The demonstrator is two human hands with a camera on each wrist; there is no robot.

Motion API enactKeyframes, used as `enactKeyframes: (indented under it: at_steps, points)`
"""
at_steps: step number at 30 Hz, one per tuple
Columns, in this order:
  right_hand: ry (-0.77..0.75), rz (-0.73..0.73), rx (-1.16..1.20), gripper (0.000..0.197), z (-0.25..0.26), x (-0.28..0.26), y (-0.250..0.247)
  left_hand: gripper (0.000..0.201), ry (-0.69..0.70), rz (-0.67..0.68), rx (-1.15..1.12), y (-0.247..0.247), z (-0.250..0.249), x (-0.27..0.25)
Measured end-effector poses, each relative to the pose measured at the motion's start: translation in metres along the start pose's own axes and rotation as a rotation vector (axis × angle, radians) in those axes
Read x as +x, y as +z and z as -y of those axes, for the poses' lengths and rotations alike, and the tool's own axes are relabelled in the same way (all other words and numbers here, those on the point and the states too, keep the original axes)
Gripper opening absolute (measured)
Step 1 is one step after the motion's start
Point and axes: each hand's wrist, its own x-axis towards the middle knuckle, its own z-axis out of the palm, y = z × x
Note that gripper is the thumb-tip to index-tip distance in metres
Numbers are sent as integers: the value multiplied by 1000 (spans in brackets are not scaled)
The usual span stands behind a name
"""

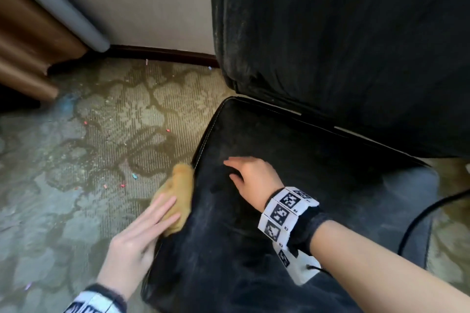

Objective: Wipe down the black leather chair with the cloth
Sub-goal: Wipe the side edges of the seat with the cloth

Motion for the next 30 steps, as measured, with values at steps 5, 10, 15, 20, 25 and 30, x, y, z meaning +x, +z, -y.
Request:
enactKeyframes:
  at_steps: [5, 10, 15, 20, 25, 30]
  points:
    - [-23, -516, 381, 31, -7, -18, -9, 41, 269, 43, -41, 22, -66, 67]
    - [-28, -559, 397, 39, -19, -42, -39, 41, 385, 99, -57, 39, -99, 75]
    - [347, -22, 714, 49, -43, -74, -48, 39, 402, 105, -31, 45, -126, 89]
    - [572, 198, 1375, 50, -76, -85, -35, 88, 285, 265, 26, 83, -124, 101]
    - [604, 185, 888, 17, -93, -81, -31, 116, 156, 535, 225, 119, -111, 99]
    - [557, 149, 479, 26, -82, -73, -36, 106, 29, 597, 243, 114, -132, 105]
